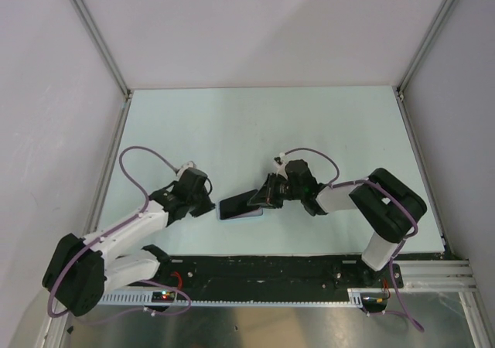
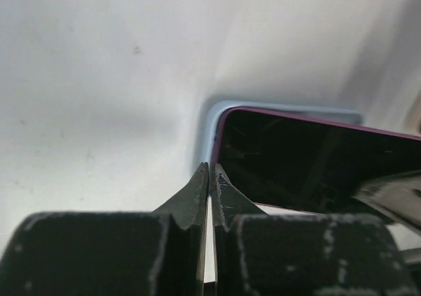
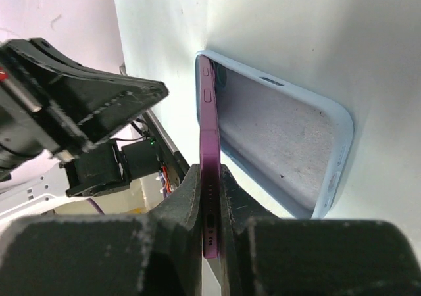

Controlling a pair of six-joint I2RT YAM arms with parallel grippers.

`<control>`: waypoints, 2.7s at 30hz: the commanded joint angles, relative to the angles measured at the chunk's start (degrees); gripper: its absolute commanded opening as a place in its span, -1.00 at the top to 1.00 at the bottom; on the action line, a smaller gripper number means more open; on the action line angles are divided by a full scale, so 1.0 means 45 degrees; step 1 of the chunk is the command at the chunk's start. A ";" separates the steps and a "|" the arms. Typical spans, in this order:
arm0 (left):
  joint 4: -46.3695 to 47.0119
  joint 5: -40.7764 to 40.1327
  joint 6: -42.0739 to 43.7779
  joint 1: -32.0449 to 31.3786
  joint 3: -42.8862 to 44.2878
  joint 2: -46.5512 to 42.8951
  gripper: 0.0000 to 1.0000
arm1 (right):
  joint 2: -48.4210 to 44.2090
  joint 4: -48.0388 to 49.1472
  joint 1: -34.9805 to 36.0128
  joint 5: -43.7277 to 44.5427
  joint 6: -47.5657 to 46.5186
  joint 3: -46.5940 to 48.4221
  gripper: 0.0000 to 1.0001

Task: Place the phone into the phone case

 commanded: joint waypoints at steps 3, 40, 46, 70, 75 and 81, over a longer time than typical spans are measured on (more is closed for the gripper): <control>0.0289 -0.0817 -0.0659 0.0004 -0.0608 0.0531 0.97 | -0.0119 -0.2405 0.0131 0.0891 -0.0081 0.0525 1.00; 0.2754 0.0177 -0.0573 -0.0837 -0.0506 0.3360 1.00 | 0.0882 -0.4242 0.1279 0.4100 -0.2339 0.0881 0.89; 0.2735 0.0248 -0.0506 -0.0846 -0.0398 0.3499 1.00 | -0.0014 -0.5066 0.0918 0.4367 -0.3088 0.0942 0.32; 0.2449 0.0226 -0.0365 -0.0835 -0.0002 0.3337 1.00 | -0.2988 -0.9787 0.0688 0.6294 -0.4526 0.2327 -0.18; 0.2440 0.0284 -0.0353 -0.0836 0.0156 0.3359 1.00 | -0.3223 -1.0086 0.0981 0.6704 -0.4505 0.2423 0.02; 0.2456 0.0401 -0.0360 -0.0830 0.0308 0.3509 1.00 | -0.3002 -1.0075 0.1218 0.6743 -0.4405 0.2437 0.35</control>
